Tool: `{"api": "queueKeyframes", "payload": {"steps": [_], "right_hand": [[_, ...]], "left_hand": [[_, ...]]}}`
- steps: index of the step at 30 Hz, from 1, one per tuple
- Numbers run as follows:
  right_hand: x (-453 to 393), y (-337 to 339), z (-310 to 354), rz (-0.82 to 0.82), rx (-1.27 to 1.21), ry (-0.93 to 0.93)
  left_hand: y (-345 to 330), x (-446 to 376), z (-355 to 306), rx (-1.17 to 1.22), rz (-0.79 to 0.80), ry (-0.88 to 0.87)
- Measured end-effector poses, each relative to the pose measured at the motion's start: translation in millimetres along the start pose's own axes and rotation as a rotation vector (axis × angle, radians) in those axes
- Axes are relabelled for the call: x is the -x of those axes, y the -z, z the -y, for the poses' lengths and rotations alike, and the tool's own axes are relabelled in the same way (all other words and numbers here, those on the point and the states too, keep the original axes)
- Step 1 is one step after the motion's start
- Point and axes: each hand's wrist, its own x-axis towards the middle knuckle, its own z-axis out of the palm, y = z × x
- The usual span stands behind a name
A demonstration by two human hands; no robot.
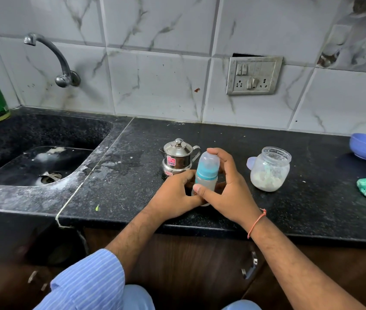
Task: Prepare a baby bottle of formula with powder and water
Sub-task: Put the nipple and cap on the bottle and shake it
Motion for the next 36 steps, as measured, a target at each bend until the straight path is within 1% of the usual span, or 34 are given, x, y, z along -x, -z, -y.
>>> {"api": "queueKeyframes", "payload": {"steps": [8,13,18,22,28,30,33,36], "right_hand": [[0.7,-22.2,-5.6,-0.164,-0.015,0.014],[-1.4,-23.6,-8.3,-0.203,-0.002,0.024],[-0.3,-23.6,-9.1,-0.189,0.015,0.030],[1.4,-19.9,-7.0,-0.128,-0.011,0.015],[6.8,-15.6,-3.0,-0.104,-0.036,-0.008],[7.6,-13.9,-1.9,-0.111,-0.045,-0.031],[9.7,-12.9,-1.0,-0.106,-0.051,-0.056],[12.3,-3.5,4.9,-0.019,0.022,-0.111]], "left_hand": [[-0.1,-1.0,1.5,-0.007,0.006,0.002],[0.6,-2.7,2.1,-0.028,0.005,-0.013],[0.2,-2.8,0.4,-0.033,-0.002,-0.001],[0.8,-1.5,-3.0,-0.020,0.002,0.027],[-0.1,0.2,-6.7,-0.070,0.034,0.044],[-0.5,0.5,-7.9,-0.048,0.023,0.041],[2.2,2.2,-7.7,0.046,0.009,0.023],[4.4,5.3,-8.2,0.088,0.056,-0.034]]}}
